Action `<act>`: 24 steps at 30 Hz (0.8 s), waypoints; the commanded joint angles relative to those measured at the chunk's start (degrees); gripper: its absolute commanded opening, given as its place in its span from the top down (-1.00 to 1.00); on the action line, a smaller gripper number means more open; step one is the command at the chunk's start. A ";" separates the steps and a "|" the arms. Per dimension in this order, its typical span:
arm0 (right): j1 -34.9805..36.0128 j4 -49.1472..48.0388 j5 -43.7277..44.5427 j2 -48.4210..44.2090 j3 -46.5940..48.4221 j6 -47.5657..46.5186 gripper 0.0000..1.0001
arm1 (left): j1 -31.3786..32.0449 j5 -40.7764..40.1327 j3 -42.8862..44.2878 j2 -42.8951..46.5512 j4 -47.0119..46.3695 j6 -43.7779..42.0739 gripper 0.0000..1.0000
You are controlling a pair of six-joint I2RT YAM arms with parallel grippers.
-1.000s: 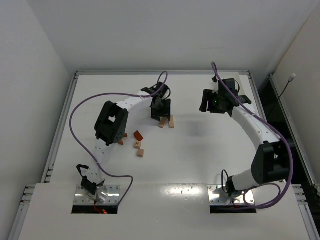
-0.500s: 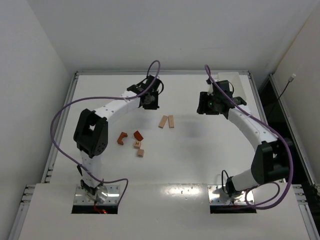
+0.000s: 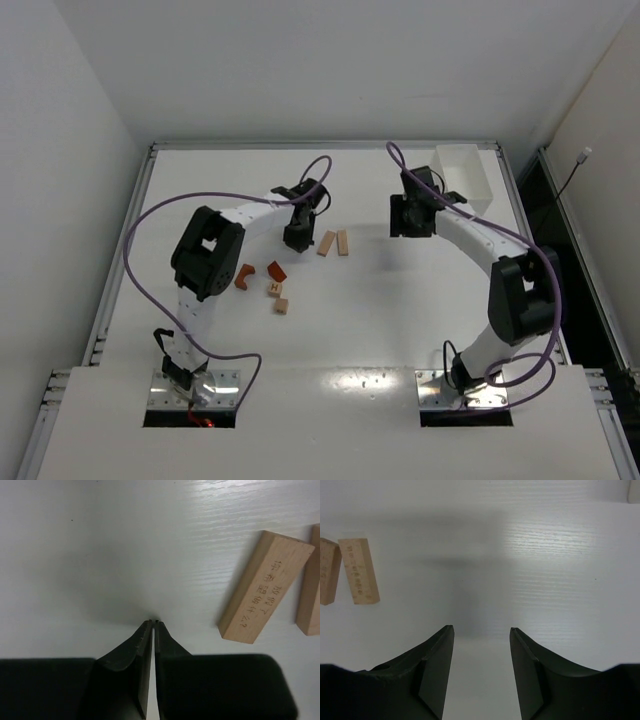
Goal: Build the wood block tower
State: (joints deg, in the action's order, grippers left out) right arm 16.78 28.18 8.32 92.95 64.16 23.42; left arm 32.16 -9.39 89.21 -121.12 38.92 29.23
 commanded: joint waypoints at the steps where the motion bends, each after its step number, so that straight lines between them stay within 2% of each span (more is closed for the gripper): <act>1: 0.45 -0.76 0.48 0.92 3.69 2.24 0.09 | -0.26 1.74 1.76 -0.70 -0.07 0.12 0.88; 14: 0.45 -0.76 -0.14 2.15 4.83 2.24 0.09 | -0.26 5.60 8.26 -6.84 -0.60 0.12 0.80; 24: 0.45 -0.76 -0.75 3.82 6.41 2.24 0.09 | 0.27 8.33 9.58 -8.08 -0.07 0.12 0.63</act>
State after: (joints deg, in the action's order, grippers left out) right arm 16.78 28.64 8.12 96.95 67.33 24.53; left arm 32.16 -3.29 98.39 -127.04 39.09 29.10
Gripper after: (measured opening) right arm 0.457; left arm 0.176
